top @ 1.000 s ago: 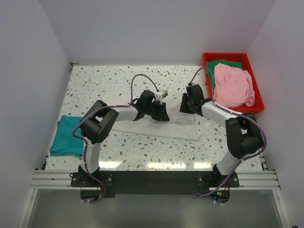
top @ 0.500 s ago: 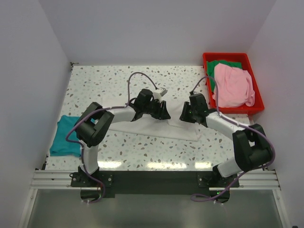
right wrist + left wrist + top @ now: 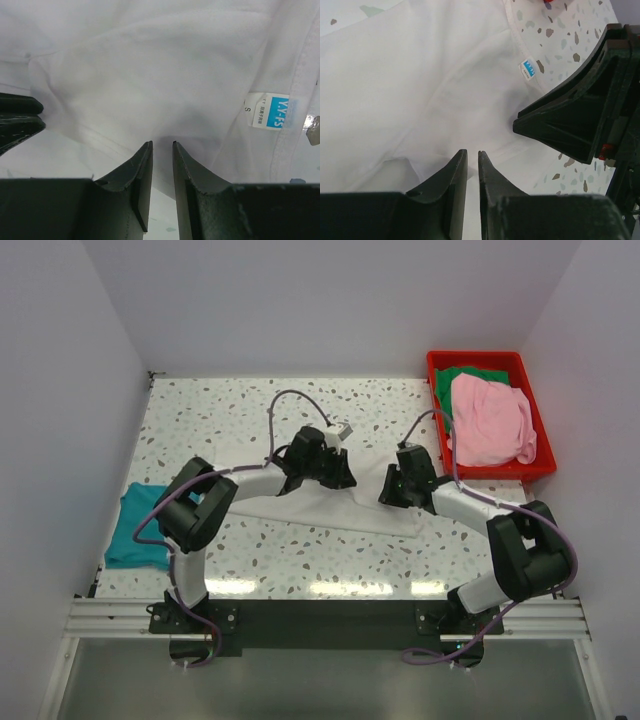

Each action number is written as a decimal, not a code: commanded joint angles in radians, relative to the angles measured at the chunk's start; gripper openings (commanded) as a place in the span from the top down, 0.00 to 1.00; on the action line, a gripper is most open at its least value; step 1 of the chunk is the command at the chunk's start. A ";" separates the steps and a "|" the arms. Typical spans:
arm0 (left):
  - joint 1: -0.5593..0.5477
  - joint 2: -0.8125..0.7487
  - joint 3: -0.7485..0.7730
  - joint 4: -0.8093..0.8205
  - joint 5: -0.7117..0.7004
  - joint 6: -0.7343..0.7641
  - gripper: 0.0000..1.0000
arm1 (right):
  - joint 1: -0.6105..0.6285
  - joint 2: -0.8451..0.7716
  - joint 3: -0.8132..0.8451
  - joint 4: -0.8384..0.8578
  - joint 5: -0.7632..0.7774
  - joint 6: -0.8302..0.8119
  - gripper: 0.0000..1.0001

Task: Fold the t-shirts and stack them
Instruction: Fold the tshirt

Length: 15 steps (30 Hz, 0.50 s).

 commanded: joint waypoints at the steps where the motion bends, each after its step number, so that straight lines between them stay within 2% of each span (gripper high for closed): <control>1: -0.043 0.015 0.004 -0.035 -0.080 0.023 0.82 | 0.004 -0.006 -0.002 0.027 0.038 0.026 0.74; 15: -0.085 0.064 0.004 -0.158 -0.323 0.001 0.90 | -0.005 0.048 0.015 0.004 0.089 0.043 0.75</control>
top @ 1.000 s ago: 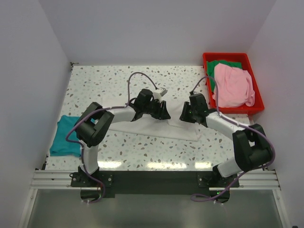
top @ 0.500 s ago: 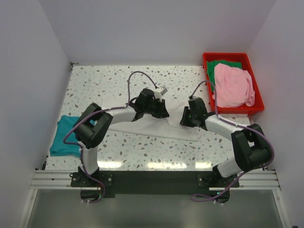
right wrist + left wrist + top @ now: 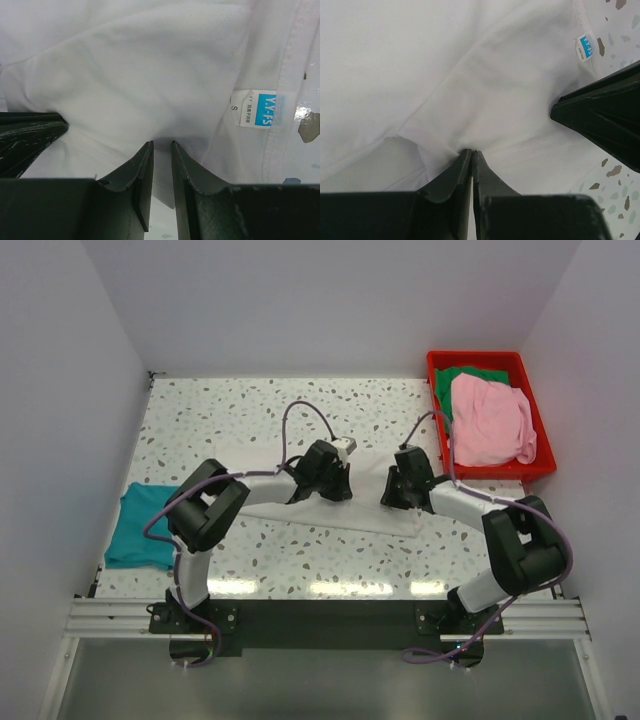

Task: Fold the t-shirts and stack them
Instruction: Fold the tshirt

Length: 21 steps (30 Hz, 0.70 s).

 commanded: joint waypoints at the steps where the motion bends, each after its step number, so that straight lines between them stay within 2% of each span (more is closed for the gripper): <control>1: -0.014 0.017 0.004 -0.049 -0.102 -0.017 0.90 | -0.010 0.020 0.023 -0.001 0.039 0.011 0.75; 9: -0.041 0.087 0.094 -0.073 -0.174 -0.154 0.90 | -0.090 0.209 0.227 -0.040 0.010 -0.023 0.75; 13: -0.042 0.130 0.171 -0.088 -0.165 -0.286 0.88 | -0.102 0.345 0.424 -0.121 0.017 -0.064 0.74; 14: -0.042 0.146 0.208 -0.086 -0.164 -0.303 0.87 | -0.104 0.381 0.516 -0.151 0.011 -0.077 0.74; 17: -0.041 0.170 0.302 -0.101 -0.145 -0.332 0.82 | -0.104 0.494 0.705 -0.234 0.034 -0.118 0.72; 21: -0.025 0.140 0.395 -0.159 -0.153 -0.275 0.65 | -0.104 0.559 0.871 -0.313 0.069 -0.163 0.66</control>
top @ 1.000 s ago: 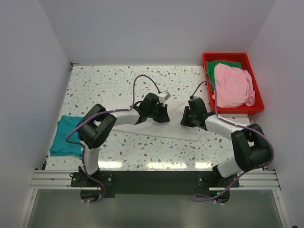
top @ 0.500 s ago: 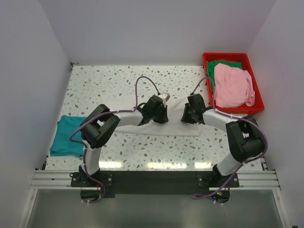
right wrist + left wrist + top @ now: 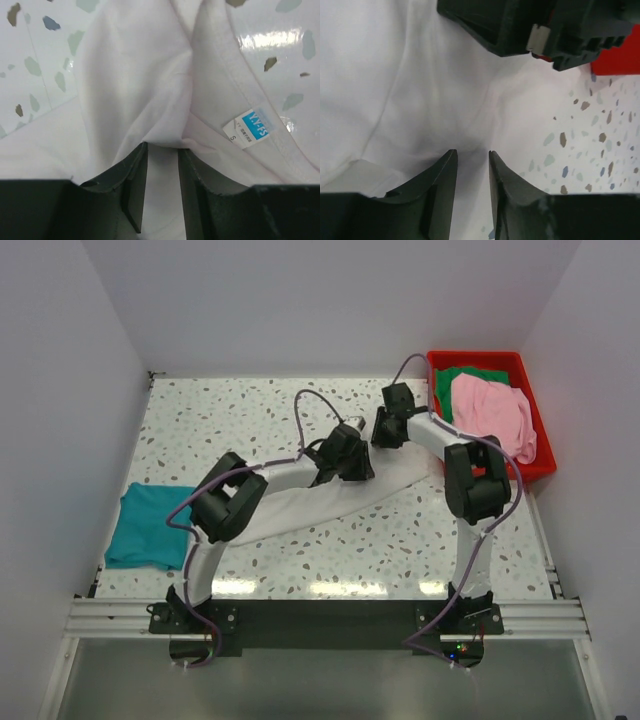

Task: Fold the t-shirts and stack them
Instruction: Fold the tshirt

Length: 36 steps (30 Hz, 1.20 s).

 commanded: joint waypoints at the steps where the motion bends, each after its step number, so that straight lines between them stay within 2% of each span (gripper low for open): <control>1: 0.028 -0.047 0.086 -0.059 -0.023 0.031 0.62 | 0.001 0.009 0.125 -0.103 0.051 -0.064 0.64; 2: 0.042 -0.089 0.066 -0.056 -0.029 0.040 0.57 | 0.000 0.000 0.149 -0.112 0.054 -0.069 0.62; 5: 0.097 -0.172 0.022 -0.100 -0.066 0.080 0.55 | 0.000 -0.035 0.174 -0.132 0.059 -0.081 0.58; 8: 0.118 -0.264 -0.045 -0.192 -0.228 0.137 0.55 | 0.000 -0.092 0.154 -0.147 0.076 -0.081 0.55; 12: 0.120 -0.370 -0.182 -0.288 -0.366 0.157 0.60 | 0.004 -0.178 0.046 -0.120 0.082 -0.043 0.55; 17: 0.122 -0.516 -0.429 -0.279 -0.445 0.134 0.70 | 0.006 -0.233 -0.111 -0.052 0.045 -0.012 0.57; 20: 0.123 -0.544 -0.497 -0.298 -0.442 0.112 0.77 | 0.020 -0.250 -0.172 -0.028 0.060 0.000 0.59; 27: 0.119 -0.588 -0.623 -0.274 -0.423 0.081 0.83 | 0.020 -0.224 -0.255 0.001 0.077 0.017 0.61; 32: 0.063 -0.567 -0.673 -0.248 -0.393 0.028 0.84 | 0.014 -0.133 -0.176 -0.016 0.079 0.005 0.63; 36: 0.020 -0.574 -0.721 -0.170 -0.330 -0.091 0.85 | 0.006 -0.034 -0.036 -0.032 0.071 -0.013 0.64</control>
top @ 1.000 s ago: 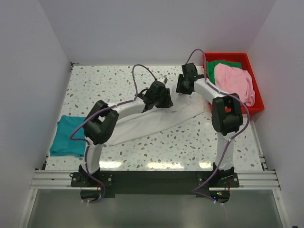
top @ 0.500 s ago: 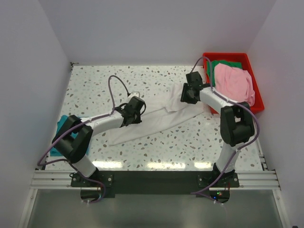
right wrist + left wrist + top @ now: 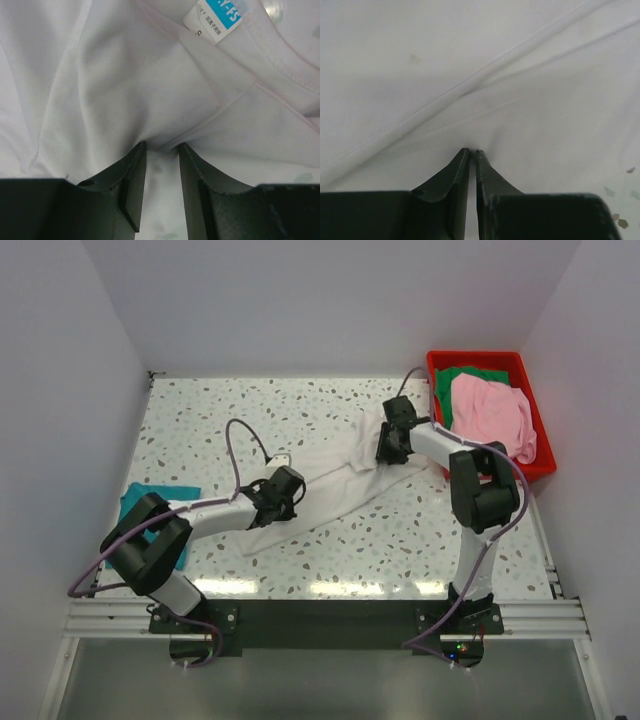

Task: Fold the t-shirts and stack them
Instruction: Fold the tshirt

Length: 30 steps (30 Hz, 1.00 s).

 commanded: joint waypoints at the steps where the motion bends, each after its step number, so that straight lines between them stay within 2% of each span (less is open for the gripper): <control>1: -0.046 -0.006 -0.073 0.066 0.108 -0.141 0.85 | -0.009 0.077 0.130 0.026 0.012 -0.017 0.64; 7: -0.173 0.003 -0.105 0.226 0.150 -0.355 0.84 | -0.011 0.234 0.382 -0.010 -0.036 -0.071 0.64; 9: -0.230 0.014 -0.095 0.289 0.176 -0.384 0.81 | -0.011 0.272 0.470 -0.029 -0.042 -0.098 0.63; 13: -0.284 0.042 0.035 0.265 0.184 -0.330 0.72 | -0.012 0.260 0.542 -0.072 -0.036 -0.137 0.58; 17: -0.279 -0.017 0.083 0.235 0.127 -0.255 0.64 | -0.014 0.185 0.503 -0.044 -0.007 -0.148 0.53; 20: -0.259 -0.040 0.143 0.123 0.055 -0.186 0.64 | -0.014 0.197 0.515 -0.050 -0.007 -0.148 0.53; 23: -0.224 -0.067 0.157 0.072 0.026 -0.142 0.64 | -0.014 0.235 0.558 -0.076 -0.016 -0.145 0.56; 26: -0.178 -0.103 0.140 0.061 0.038 -0.113 0.64 | -0.012 0.255 0.568 -0.066 -0.021 -0.137 0.62; 30: -0.134 -0.153 0.103 0.067 0.059 -0.085 0.64 | -0.014 0.303 0.603 -0.063 -0.025 -0.138 0.65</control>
